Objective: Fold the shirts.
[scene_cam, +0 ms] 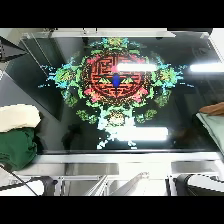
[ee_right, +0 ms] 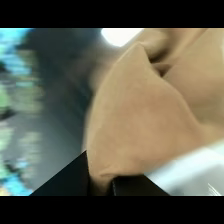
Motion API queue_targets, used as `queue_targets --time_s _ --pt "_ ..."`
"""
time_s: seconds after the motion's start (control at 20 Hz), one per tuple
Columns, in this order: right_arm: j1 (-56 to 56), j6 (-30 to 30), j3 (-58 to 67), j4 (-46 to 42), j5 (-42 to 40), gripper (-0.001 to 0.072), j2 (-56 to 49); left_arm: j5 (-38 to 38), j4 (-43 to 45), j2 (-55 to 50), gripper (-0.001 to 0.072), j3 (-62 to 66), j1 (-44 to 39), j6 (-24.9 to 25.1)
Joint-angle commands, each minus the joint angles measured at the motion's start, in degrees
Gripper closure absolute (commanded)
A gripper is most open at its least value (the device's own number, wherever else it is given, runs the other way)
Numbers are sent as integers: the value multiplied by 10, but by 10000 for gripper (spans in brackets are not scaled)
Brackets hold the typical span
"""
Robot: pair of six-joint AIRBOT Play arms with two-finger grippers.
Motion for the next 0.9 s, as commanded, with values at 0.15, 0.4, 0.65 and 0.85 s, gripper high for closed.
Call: queue_targets --time_s 0.15,0.4,0.65,0.85 --pt "-145 -6 -203 -171 29 689 44 5 1 -1 684 0 -30 2" --pt "-230 13 -267 -165 28 5 30 10 1 -1 683 0 -45 3" --pt "-237 13 -264 -14 18 263 30 56 -3 -1 683 0 -45 2" --pt "-179 -37 -264 309 -51 688 31 89 -5 -1 684 0 -45 2"
